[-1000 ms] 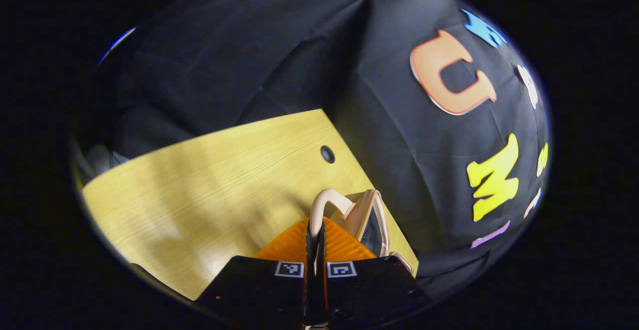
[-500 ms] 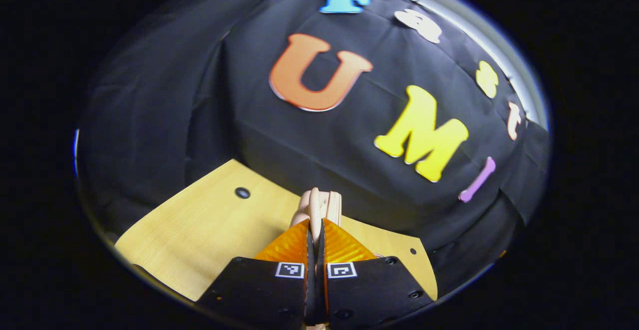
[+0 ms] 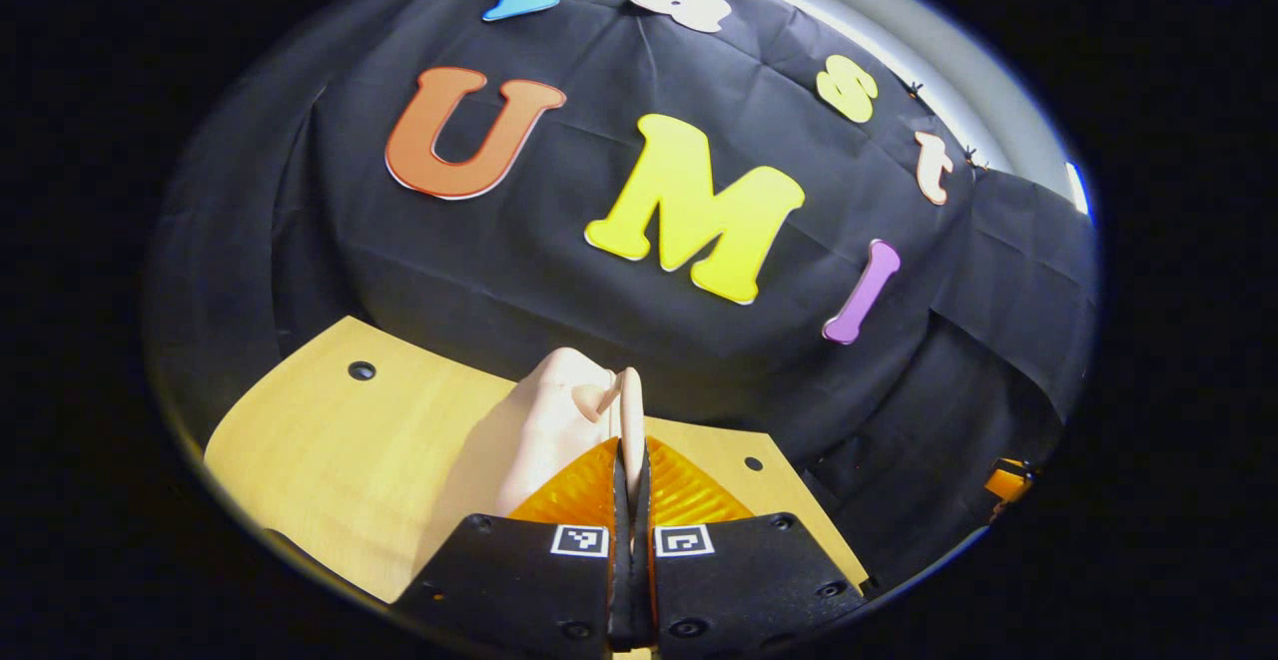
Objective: First open the suitcase, pack the skin care products into it, and then close the suitcase.
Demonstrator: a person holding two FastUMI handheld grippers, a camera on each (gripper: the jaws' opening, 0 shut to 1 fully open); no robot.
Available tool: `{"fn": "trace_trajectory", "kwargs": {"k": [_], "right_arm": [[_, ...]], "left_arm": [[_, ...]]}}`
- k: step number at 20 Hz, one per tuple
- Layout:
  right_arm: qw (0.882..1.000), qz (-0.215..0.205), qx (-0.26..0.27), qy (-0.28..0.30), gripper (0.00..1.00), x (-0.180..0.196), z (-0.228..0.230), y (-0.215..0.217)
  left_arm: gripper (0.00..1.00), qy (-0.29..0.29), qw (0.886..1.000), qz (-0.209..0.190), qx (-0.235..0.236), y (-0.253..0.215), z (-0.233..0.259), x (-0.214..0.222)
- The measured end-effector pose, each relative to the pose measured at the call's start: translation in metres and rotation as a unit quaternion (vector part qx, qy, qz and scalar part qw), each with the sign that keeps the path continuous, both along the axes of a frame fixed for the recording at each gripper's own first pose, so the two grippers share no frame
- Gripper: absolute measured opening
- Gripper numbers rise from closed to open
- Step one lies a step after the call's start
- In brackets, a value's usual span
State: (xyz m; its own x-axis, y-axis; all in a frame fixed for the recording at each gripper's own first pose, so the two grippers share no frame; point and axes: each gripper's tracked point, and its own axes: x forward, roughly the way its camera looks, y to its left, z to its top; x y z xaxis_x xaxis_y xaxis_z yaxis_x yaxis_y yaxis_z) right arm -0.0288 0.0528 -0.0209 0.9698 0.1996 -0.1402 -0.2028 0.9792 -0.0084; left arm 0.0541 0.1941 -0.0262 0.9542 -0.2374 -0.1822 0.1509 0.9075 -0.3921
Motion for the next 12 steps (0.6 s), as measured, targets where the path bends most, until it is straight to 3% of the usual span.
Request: {"fn": "trace_trajectory", "kwargs": {"k": [4, 5, 12], "right_arm": [[1.000, 0.002, 0.001, 0.015, 0.77, -0.003, -0.010, -0.010], [1.000, 0.001, 0.001, 0.019, 0.81, -0.003, -0.013, -0.014], [0.998, -0.013, 0.006, 0.057, 0.81, -0.005, -0.046, -0.036]], "left_arm": [[0.03, 0.021, 0.999, -0.028, -0.004, -0.050, -0.019, 0.011], [0.03, 0.027, 0.999, -0.034, 0.000, -0.063, -0.024, 0.014], [0.03, 0.082, 0.994, -0.065, 0.041, -0.131, -0.082, 0.037]]}}
